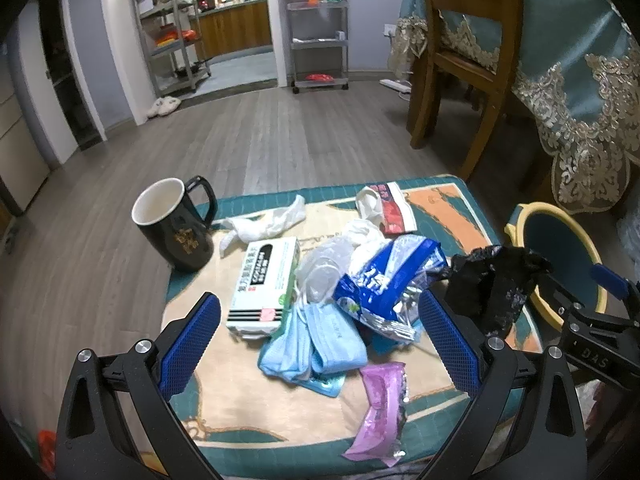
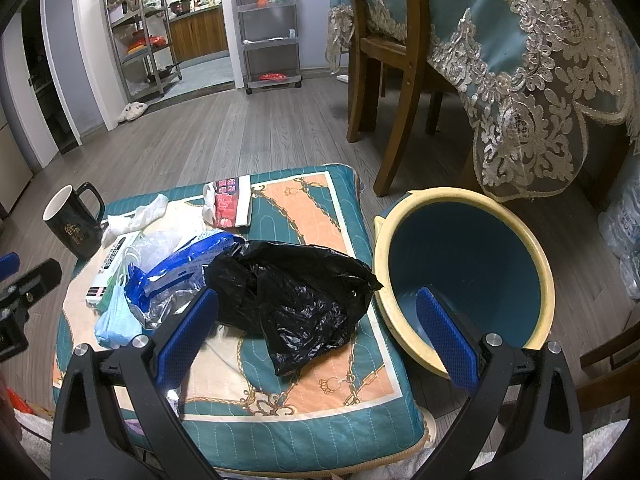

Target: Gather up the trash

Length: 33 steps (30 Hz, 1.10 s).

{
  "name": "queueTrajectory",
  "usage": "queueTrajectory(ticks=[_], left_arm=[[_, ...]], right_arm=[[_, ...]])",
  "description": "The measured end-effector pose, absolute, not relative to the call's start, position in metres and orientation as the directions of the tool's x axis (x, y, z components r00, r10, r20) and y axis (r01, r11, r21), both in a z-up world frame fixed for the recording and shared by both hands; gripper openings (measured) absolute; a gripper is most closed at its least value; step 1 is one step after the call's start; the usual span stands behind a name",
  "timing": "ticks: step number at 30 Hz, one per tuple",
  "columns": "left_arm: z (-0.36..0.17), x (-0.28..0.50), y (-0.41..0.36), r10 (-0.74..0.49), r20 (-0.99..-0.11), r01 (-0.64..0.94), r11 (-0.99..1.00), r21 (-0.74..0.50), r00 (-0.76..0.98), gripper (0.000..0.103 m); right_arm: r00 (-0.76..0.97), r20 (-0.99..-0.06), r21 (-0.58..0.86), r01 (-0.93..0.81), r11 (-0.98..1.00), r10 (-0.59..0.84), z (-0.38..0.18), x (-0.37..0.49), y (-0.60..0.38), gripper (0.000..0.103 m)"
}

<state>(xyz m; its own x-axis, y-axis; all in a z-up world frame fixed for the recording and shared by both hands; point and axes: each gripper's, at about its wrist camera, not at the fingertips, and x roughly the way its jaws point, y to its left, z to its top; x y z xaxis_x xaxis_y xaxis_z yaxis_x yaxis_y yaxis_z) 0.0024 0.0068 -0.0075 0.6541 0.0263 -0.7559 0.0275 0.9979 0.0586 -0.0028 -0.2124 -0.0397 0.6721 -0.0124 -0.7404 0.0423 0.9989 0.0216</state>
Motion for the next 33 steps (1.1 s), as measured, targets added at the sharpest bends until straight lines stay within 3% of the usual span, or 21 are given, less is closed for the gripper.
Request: queueTrajectory(ticks=[5,8,14,22,24,29,30,31,33], left_arm=[[-0.002,0.016,0.019,-0.011,-0.728,0.041,0.999,0.024,0.685,0.098],[0.000,0.031,0.023,0.041,-0.717,0.040,0.995,0.095,0.696,0.098],[-0.012,0.052,0.026,0.007,-0.745,0.085,0.993,0.086,0.667,0.098],[-0.036,0.064,-0.003,-0.101,-0.787,0.196,0.980,0.026,0.609,0.094],[-0.041,0.067,-0.012,-0.132,-0.797,0.235,0.972,0.013,0.590,0.082],[-0.064,0.076,-0.038,-0.153,-0.836,0.309,0.951,0.021,0.527,0.064],[-0.072,0.079,-0.044,-0.145,-0.850,0.323,0.946,0.030,0.506,0.059],[-0.077,0.080,-0.047,-0.146,-0.859,0.333,0.942,0.029,0.490,0.056],[-0.087,0.082,-0.051,-0.140,-0.878,0.346,0.938,0.031,0.458,0.045]], right_arm=[[0.636,-0.772,0.090,0.091,0.992,0.011,-0.040,0.017,-0.235,0.097],[0.640,-0.768,0.117,0.111,0.987,0.019,-0.035,0.033,-0.254,0.097],[0.582,-0.806,0.203,0.094,0.975,0.111,-0.051,0.048,-0.262,0.097],[0.484,-0.865,0.163,0.019,0.986,0.134,-0.085,0.067,-0.240,0.062],[0.466,-0.876,0.158,0.033,0.987,0.125,-0.093,0.070,-0.240,0.053],[0.448,-0.885,0.166,0.052,0.985,0.126,-0.101,0.073,-0.245,0.024],[0.447,-0.886,0.164,0.054,0.985,0.123,-0.101,0.073,-0.246,0.012],[0.446,-0.888,0.151,0.057,0.987,0.110,-0.102,0.072,-0.247,0.007],[0.453,-0.887,0.137,0.065,0.988,0.093,-0.100,0.071,-0.250,0.007]])
